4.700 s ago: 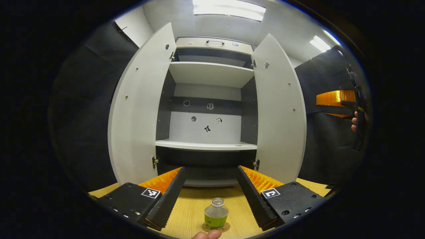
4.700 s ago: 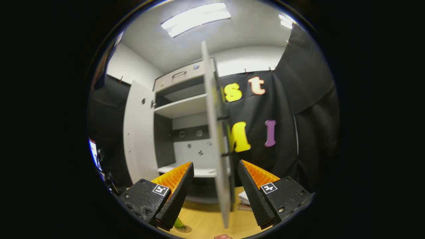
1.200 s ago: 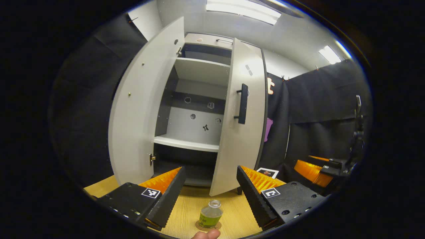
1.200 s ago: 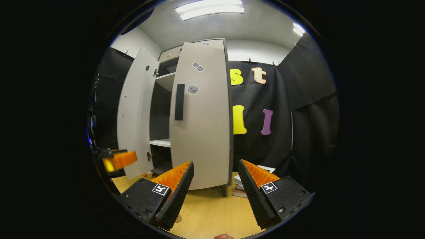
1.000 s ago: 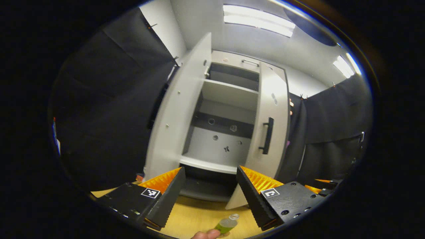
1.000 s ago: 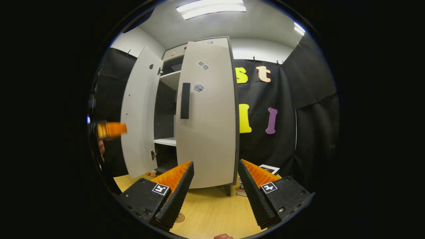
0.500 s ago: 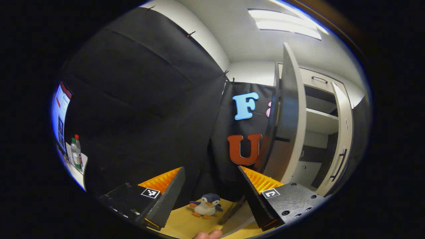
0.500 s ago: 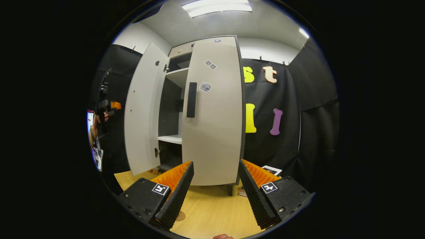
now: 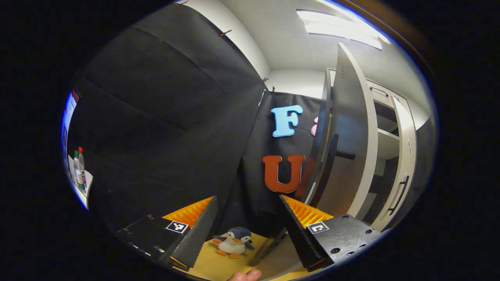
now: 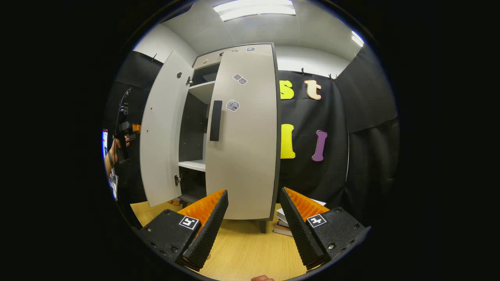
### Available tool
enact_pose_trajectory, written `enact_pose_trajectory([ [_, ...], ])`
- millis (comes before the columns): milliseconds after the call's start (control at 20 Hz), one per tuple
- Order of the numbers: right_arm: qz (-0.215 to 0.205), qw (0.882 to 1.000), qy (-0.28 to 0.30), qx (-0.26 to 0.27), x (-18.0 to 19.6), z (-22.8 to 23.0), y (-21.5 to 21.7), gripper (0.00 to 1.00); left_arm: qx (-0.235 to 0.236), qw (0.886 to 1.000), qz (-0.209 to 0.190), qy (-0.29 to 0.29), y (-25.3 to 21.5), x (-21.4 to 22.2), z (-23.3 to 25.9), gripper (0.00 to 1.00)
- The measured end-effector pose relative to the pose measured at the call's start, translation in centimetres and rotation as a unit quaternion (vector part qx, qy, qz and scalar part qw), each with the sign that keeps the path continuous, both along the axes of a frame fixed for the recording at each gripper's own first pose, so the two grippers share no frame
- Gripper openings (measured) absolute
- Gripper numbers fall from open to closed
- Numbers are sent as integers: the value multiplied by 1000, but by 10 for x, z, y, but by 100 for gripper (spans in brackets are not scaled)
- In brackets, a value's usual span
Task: Grasp the bottle in the cabinet with the left hand and place it on the coaster, then close the right door with the right hand and the left door with the left hand.
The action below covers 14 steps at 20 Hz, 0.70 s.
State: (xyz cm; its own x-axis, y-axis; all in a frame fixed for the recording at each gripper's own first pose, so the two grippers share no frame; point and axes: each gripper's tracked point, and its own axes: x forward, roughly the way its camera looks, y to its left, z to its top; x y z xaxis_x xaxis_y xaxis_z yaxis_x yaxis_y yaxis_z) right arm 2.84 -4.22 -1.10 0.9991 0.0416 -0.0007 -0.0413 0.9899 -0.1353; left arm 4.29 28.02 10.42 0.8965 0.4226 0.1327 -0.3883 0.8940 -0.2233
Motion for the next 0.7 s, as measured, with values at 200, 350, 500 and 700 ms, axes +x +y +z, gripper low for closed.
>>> enact_pose_trajectory([
  [200,10,1000,-2,-2,6,0,7,82,3,1000,-27,0,-7,1,0,99],
  [350,15,1000,-8,1,7,2,11,82,3,998,-59,-5,-12,0,2,94],
  [500,13,1000,-9,1,5,4,10,82,-11,996,-90,-9,-18,0,3,94],
  [700,0,1000,-13,-5,-6,6,3,82,-22,989,-145,-12,-27,2,3,94],
])
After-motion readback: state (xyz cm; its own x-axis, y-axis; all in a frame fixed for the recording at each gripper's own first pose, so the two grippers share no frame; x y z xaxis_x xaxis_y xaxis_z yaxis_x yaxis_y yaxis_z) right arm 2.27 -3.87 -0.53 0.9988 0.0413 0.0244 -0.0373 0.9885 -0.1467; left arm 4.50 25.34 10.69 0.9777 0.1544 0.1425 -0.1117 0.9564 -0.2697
